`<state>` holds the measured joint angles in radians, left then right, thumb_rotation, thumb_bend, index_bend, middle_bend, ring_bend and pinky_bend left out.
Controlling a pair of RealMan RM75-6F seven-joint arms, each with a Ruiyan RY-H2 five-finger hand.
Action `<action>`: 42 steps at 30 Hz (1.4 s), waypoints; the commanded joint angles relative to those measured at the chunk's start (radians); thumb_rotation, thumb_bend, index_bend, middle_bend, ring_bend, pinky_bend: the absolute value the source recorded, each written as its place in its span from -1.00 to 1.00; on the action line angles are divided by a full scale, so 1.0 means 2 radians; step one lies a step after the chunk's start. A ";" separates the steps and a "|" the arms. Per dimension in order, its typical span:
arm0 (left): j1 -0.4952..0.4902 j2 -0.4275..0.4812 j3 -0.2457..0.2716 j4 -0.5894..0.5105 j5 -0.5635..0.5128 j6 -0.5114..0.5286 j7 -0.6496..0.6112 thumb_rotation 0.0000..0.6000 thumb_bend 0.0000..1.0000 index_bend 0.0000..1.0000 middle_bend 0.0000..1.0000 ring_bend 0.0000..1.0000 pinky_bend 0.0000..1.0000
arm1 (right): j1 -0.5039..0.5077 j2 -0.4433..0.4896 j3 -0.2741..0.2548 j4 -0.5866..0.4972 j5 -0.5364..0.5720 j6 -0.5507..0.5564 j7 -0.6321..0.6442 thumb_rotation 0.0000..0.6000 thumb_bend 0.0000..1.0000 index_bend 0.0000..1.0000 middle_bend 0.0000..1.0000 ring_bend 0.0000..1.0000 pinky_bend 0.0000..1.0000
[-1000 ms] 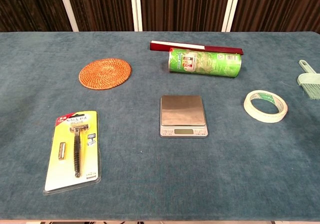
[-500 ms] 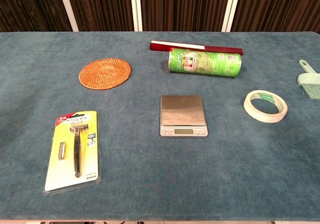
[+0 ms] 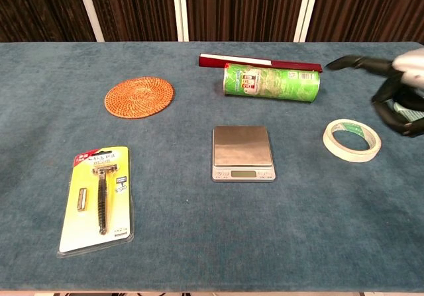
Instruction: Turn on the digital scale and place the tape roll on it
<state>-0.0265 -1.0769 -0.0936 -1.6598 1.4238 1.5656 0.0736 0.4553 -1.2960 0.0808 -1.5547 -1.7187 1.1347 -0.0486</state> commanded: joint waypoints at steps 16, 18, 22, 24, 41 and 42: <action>-0.004 -0.005 0.000 0.002 -0.004 -0.007 0.012 1.00 -0.93 -1.00 -1.00 -1.00 -1.00 | 0.065 -0.081 -0.035 0.021 -0.027 -0.079 -0.105 1.00 0.53 -1.00 0.59 0.76 0.76; -0.004 -0.005 0.000 0.003 -0.004 -0.006 0.012 1.00 -0.93 -1.00 -1.00 -1.00 -1.00 | 0.069 -0.085 -0.036 0.020 -0.020 -0.092 -0.118 1.00 0.53 -1.00 0.59 0.76 0.78; -0.003 -0.005 -0.001 0.003 -0.006 -0.006 0.011 1.00 -0.93 -1.00 -1.00 -1.00 -1.00 | 0.080 -0.090 -0.036 0.012 0.005 -0.129 -0.153 1.00 0.53 -1.00 0.59 0.76 0.80; -0.004 -0.004 -0.001 0.003 -0.006 -0.006 0.011 1.00 -0.93 -1.00 -1.00 -1.00 -1.00 | 0.082 -0.092 -0.034 0.008 0.019 -0.141 -0.165 1.00 0.53 -1.00 0.59 0.76 0.82; -0.005 -0.007 0.000 0.003 -0.007 -0.009 0.018 1.00 -0.93 -1.00 -1.00 -1.00 -1.00 | 0.090 -0.133 -0.020 0.015 0.091 -0.152 -0.231 1.00 0.53 -1.00 0.60 0.77 0.92; -0.005 -0.007 0.000 0.004 -0.007 -0.009 0.019 1.00 -0.93 -1.00 -1.00 -1.00 -1.00 | 0.091 -0.135 -0.018 0.015 0.096 -0.152 -0.235 1.00 0.53 -1.00 0.60 0.77 0.93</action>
<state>-0.0371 -1.0909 -0.0941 -1.6527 1.4101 1.5478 0.1110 0.6351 -1.5598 0.0397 -1.5264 -1.5355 0.8295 -0.5093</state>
